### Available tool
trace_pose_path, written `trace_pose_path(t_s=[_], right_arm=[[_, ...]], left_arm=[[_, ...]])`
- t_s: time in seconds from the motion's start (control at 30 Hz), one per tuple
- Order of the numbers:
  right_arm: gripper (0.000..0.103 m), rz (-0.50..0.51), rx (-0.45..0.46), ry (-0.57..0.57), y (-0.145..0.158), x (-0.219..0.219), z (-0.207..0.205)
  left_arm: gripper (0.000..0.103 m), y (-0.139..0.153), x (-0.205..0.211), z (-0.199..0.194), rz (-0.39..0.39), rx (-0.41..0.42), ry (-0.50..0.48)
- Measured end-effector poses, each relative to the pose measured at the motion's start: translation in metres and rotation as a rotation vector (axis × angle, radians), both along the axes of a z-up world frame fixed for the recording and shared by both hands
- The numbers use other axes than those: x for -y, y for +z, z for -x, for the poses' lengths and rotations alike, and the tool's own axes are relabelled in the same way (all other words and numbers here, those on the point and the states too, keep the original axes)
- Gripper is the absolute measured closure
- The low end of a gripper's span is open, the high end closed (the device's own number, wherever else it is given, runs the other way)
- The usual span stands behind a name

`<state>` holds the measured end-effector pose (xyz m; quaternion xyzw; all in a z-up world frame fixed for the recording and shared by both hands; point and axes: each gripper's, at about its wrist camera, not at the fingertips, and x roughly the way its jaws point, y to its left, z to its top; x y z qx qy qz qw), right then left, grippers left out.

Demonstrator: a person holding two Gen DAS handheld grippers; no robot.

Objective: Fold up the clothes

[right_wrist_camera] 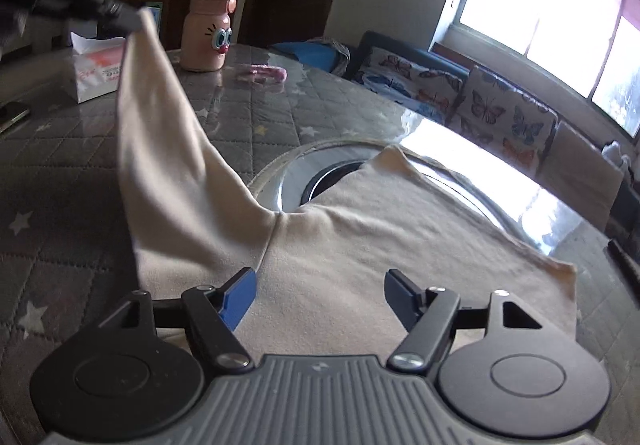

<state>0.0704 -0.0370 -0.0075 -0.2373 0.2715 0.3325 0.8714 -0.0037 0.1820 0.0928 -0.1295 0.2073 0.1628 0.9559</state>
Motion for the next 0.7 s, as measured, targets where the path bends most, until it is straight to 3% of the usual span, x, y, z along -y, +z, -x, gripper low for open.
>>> trace_pose_path(t_s=[0.2,0.33,0.53,0.7], right_arm=[[0.029,-0.064,-0.016,-0.046,0.018,0.028,0.0],[0.031,-0.151,-0.095,-0.115,0.031,0.067,-0.01],[0.031,-0.189,-0.147,-0.216,0.03,0.12,-0.017],[0.031,-0.172,-0.166,-0.258,0.022,0.145,-0.015]], left_arm=[[0.1,0.039,0.06,0.003,-0.042,0.098,-0.163],[0.1,0.055,0.107,0.0,-0.064,0.137,-0.303],[0.1,0.049,0.171,-0.015,-0.093,0.116,-0.502],[0.096,0.027,0.215,-0.027,-0.102,0.037,-0.653]])
